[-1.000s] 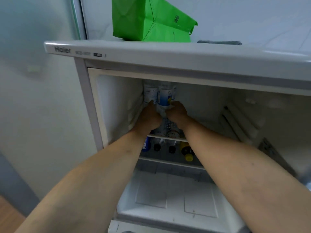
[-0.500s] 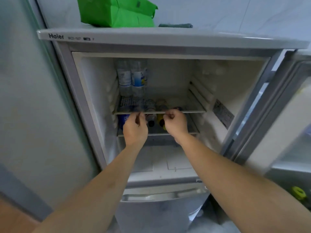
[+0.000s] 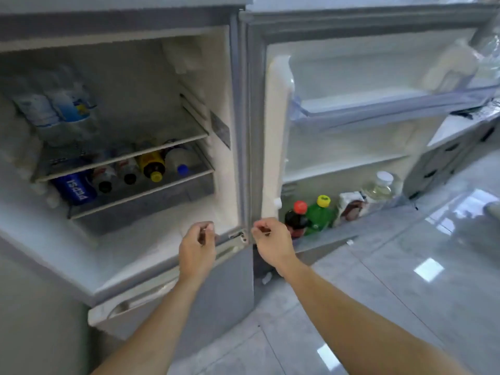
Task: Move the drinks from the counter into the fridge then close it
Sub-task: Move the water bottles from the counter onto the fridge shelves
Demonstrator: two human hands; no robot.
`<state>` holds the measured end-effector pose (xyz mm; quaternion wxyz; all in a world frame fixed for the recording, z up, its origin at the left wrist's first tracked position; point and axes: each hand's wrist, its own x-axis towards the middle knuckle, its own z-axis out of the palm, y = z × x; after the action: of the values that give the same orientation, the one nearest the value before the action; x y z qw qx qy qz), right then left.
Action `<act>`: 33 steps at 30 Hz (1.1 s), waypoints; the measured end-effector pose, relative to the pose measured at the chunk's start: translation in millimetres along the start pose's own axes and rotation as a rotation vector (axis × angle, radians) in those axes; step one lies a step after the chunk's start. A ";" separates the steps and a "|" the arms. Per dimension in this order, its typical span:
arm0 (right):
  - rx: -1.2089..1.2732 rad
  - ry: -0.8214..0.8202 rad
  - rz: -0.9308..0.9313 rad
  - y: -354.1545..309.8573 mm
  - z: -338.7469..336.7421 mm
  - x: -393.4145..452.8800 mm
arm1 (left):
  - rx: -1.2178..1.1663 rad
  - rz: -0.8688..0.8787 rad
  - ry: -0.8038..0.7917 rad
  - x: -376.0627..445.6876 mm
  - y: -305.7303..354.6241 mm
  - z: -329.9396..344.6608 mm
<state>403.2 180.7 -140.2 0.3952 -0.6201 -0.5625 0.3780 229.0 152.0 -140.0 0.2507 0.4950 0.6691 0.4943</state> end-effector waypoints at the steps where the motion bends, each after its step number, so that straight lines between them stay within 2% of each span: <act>1: -0.011 0.023 0.032 20.7 -21.3 -11.8 | 0.010 -0.009 -0.056 -16.5 -2.3 19.7; 7: 0.051 0.227 0.357 146.5 -140.4 -95.2 | 0.064 -0.181 -0.377 -121.0 -29.4 107.4; 14: 0.156 0.480 0.765 264.9 -236.3 -227.2 | 0.241 -0.344 -0.691 -215.1 -76.3 145.3; 19: 0.235 0.651 0.992 308.5 -259.9 -311.1 | 0.398 -0.416 -0.852 -239.8 -101.0 160.7; 26: 0.311 0.725 1.197 318.9 -253.5 -394.1 | 0.592 -0.540 -1.100 -245.0 -118.9 177.0; 33: 0.390 0.800 1.458 340.7 -233.5 -465.1 | 0.641 -0.576 -1.180 -248.6 -94.6 249.4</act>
<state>714.5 -316.5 -347.0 0.3217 -0.8349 0.2343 0.3803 491.0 26.7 -360.4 0.5324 0.5326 0.6382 -0.1602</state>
